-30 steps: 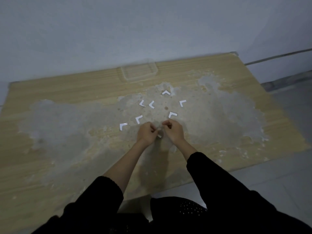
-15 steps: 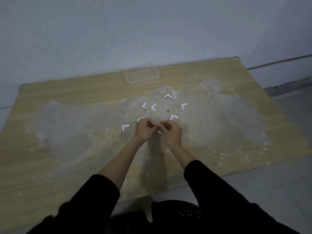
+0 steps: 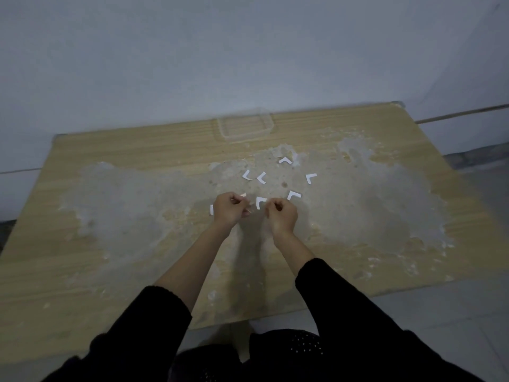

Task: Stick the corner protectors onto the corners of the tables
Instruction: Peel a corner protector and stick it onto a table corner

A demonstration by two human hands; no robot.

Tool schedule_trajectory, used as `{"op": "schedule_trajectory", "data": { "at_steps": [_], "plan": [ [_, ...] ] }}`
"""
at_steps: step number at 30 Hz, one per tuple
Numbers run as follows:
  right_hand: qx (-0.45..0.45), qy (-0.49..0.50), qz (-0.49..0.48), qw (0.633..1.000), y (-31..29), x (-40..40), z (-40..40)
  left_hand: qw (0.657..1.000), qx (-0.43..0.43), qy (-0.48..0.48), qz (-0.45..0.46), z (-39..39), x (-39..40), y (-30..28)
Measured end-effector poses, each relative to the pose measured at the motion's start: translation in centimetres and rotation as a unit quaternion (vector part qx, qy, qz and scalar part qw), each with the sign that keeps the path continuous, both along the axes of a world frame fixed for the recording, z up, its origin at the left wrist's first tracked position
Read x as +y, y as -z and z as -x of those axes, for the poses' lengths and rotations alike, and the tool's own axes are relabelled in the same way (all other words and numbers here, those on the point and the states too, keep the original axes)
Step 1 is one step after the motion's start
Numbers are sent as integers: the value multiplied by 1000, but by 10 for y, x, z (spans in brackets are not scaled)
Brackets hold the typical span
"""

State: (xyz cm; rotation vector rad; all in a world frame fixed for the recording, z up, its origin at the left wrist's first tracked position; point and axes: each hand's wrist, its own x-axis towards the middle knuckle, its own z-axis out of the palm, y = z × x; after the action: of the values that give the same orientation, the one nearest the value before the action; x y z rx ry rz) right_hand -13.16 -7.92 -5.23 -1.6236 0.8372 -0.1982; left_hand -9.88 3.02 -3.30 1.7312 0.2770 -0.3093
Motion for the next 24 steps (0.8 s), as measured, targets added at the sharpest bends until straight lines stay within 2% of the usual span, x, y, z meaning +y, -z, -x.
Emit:
{"op": "schedule_trajectory", "data": {
  "at_steps": [2, 4, 10, 16, 20, 24],
  "plan": [
    [27, 16, -25, 999, 5, -3, -5, 1000, 8, -10, 7, 0, 7, -2],
    [58, 13, -11, 998, 9, -8, -6, 1000, 9, -17, 17, 1, 13, -4],
    [96, -58, 95, 989, 5, -9, -9, 999, -35, -5, 26, 4, 32, -11],
    [115, -122, 196, 966, 4, -8, 1, 998, -41, -33, -16, 1, 46, -13],
    [95, -137, 241, 956, -10, 5, -4, 999, -30, -39, -13, -3, 64, -16],
    [-22, -217, 260, 941, -35, 50, -19, 997, -10, -76, -6, -7, 93, -28]
  ]
}}
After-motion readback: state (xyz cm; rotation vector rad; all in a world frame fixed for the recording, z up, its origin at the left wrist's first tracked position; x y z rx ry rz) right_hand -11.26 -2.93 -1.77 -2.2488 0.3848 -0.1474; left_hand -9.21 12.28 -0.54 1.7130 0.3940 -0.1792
